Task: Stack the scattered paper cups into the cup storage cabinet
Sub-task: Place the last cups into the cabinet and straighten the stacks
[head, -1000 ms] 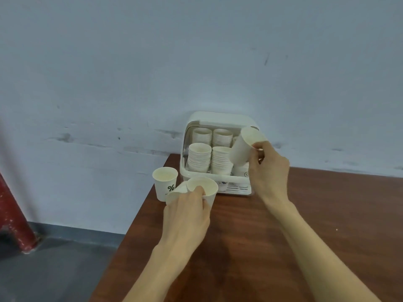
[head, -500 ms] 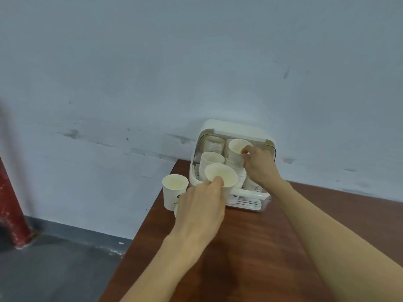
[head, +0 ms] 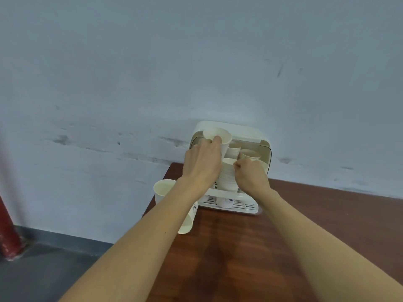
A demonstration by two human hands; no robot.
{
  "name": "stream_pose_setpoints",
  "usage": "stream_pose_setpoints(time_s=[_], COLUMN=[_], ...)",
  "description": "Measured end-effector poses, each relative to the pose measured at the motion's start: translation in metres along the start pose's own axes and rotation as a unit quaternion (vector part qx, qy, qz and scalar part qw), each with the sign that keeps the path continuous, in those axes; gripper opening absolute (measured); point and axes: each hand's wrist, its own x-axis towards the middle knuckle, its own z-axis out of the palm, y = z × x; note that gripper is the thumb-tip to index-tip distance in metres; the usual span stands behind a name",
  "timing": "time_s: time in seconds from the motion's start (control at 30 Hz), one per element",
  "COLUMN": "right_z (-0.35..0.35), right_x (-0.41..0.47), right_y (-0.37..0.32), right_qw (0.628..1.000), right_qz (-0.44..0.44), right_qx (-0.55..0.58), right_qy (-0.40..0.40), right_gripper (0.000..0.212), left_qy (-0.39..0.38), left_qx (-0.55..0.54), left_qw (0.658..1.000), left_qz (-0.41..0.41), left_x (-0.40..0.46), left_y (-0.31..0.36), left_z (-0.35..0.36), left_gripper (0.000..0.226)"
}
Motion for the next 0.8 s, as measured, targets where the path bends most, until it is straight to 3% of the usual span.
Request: stream_pose_setpoints(time_s=[0.2,0.43,0.67,0.8], right_z=[-0.002,-0.006,-0.012,-0.014], right_x=[-0.013,-0.012,-0.012,-0.018], right_y=[0.004,0.011,0.015,0.013], right_qw=[0.998,0.997,0.995,0.994], right_qz=[-0.043,-0.048,-0.057,-0.059], right_qx=[-0.034,-0.031,-0.031,-0.029], right_qy=[-0.033,-0.060,-0.074,-0.082], right_gripper=[0.018,0.051,0.053,0.061], left_qy=[0.025,0.029,-0.002,-0.068], left_qx=[0.024,0.015,0.034,0.075], left_qw=[0.999,0.999,0.999,0.995], left_qz=[-0.009,-0.017,-0.014,-0.009], left_x=[0.001,0.003,0.005,0.006], left_y=[-0.009,-0.019,-0.020,-0.019], left_z=[0.024,0.042,0.050,0.049], left_gripper=[0.021,0.020,0.019,0.027])
